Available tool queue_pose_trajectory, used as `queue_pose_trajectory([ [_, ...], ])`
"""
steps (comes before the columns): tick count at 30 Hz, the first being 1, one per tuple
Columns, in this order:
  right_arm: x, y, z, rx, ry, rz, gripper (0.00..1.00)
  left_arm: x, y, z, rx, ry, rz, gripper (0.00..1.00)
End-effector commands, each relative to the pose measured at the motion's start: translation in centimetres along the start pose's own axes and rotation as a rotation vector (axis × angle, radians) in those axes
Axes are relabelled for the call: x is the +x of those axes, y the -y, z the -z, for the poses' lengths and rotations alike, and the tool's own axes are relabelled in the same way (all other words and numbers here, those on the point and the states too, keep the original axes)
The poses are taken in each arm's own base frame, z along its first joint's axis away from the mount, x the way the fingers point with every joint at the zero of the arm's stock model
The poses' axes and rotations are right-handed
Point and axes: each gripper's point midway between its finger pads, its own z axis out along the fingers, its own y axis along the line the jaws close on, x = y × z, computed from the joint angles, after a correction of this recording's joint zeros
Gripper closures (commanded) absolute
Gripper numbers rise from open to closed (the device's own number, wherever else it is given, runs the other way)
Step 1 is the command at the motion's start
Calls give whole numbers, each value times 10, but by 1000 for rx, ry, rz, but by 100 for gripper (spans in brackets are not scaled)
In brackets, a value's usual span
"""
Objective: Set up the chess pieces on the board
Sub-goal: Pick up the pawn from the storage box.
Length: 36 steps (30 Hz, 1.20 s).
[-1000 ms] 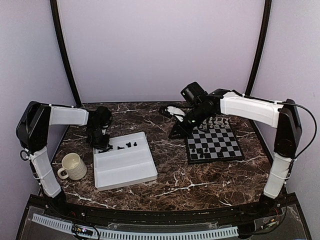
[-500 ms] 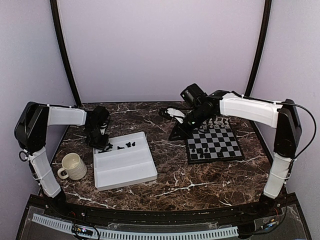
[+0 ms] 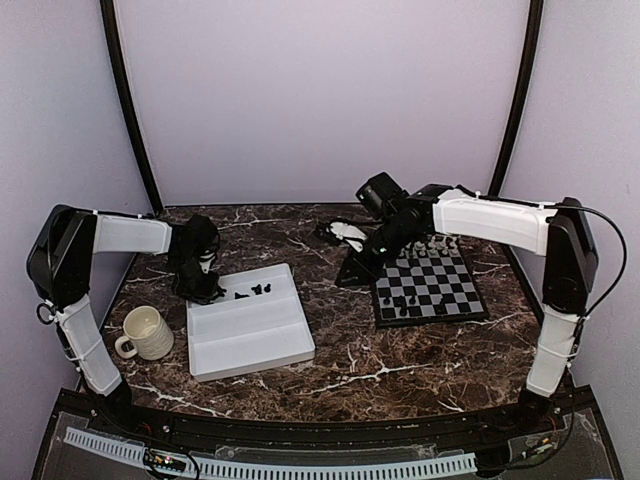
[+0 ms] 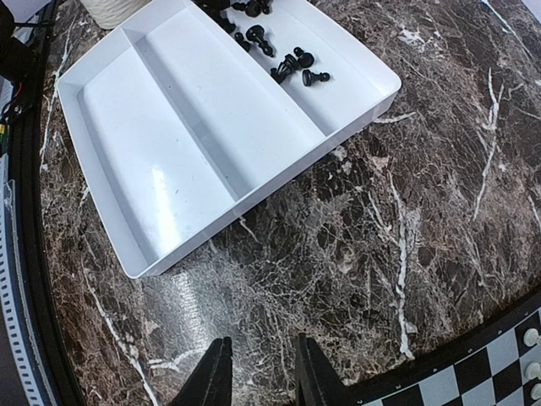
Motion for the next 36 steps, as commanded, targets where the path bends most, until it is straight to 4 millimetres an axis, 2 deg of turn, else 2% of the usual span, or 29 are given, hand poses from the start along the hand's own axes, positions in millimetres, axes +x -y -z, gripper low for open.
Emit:
queue_pose_trajectory([
  [1,-10,-6,-4,-13,14,19,73,10,-2,-5,-19,-45,12,82],
  [5,-8,-6,-5,-14,9,19,73,4,-8,-10,-55,-44,46,77],
  [8,-8,-6,-5,-13,10,22,73,-1,-9,-8,-56,-31,45,86],
  [12,-8,-7,-3,-6,12,30,73,-6,-2,12,-2,30,11,94],
  [20,-6,-6,7,30,14,53,73,0,7,63,75,119,-64,98],
  [23,-6,-5,9,41,15,58,73,-2,9,75,98,169,-91,100],
  [24,-5,-5,9,41,13,57,73,-3,6,78,90,189,-80,99],
  [26,-5,-5,8,41,13,56,73,-6,-4,75,32,179,-44,89],
  [27,-5,-5,8,41,14,56,73,-3,-10,68,-10,146,-30,80],
  [29,-5,-6,8,36,15,55,73,-7,-14,66,-36,140,18,71],
  [36,-3,-8,13,46,21,60,73,-24,-4,43,-7,134,120,65],
])
